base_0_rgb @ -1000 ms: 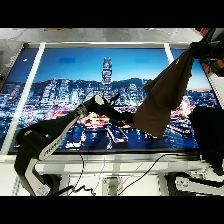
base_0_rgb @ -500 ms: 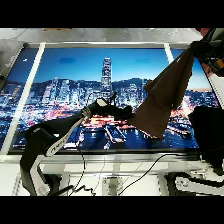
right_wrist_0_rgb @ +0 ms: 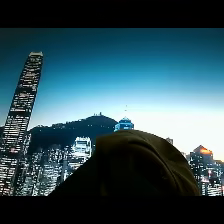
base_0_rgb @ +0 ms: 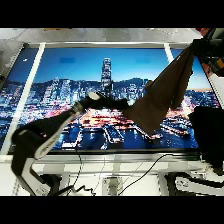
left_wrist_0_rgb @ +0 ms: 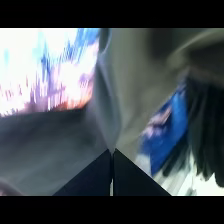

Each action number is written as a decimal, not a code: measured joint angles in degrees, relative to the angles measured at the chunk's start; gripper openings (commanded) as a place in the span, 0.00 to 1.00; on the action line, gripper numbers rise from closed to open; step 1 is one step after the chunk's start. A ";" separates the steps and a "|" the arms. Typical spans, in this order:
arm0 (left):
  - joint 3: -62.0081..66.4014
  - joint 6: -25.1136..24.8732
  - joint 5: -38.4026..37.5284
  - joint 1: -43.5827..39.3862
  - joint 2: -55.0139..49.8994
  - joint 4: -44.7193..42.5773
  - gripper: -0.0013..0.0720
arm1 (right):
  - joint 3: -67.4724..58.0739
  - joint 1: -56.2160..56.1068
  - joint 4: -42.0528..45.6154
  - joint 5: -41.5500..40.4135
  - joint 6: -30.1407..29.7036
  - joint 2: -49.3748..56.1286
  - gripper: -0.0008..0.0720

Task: Fold the clothes and pants, and hang the long-sleeved shirts on hangers.

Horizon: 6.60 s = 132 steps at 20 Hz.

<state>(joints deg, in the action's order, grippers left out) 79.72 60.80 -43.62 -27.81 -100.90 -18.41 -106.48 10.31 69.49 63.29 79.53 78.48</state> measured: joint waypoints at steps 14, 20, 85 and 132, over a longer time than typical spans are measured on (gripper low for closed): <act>0.02 -5.51 1.68 36.24 54.10 -31.23 0.03 | -0.04 0.02 4.59 14.29 -4.28 -17.40 0.03; -0.04 -5.53 -4.24 41.42 61.42 -38.62 0.03 | 0.81 0.02 -3.32 26.40 -4.94 -23.71 0.03; -38.93 24.24 -10.54 33.03 28.33 -32.17 0.03 | 47.04 5.88 4.98 -10.21 -5.70 -4.72 0.43; 11.45 11.58 5.73 35.06 59.45 -45.94 0.04 | 20.20 -0.26 -23.76 -13.35 -23.34 -45.27 0.04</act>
<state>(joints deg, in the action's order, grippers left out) 91.18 72.38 -37.89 7.25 -41.45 -64.36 -86.28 10.04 45.74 49.93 56.18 33.21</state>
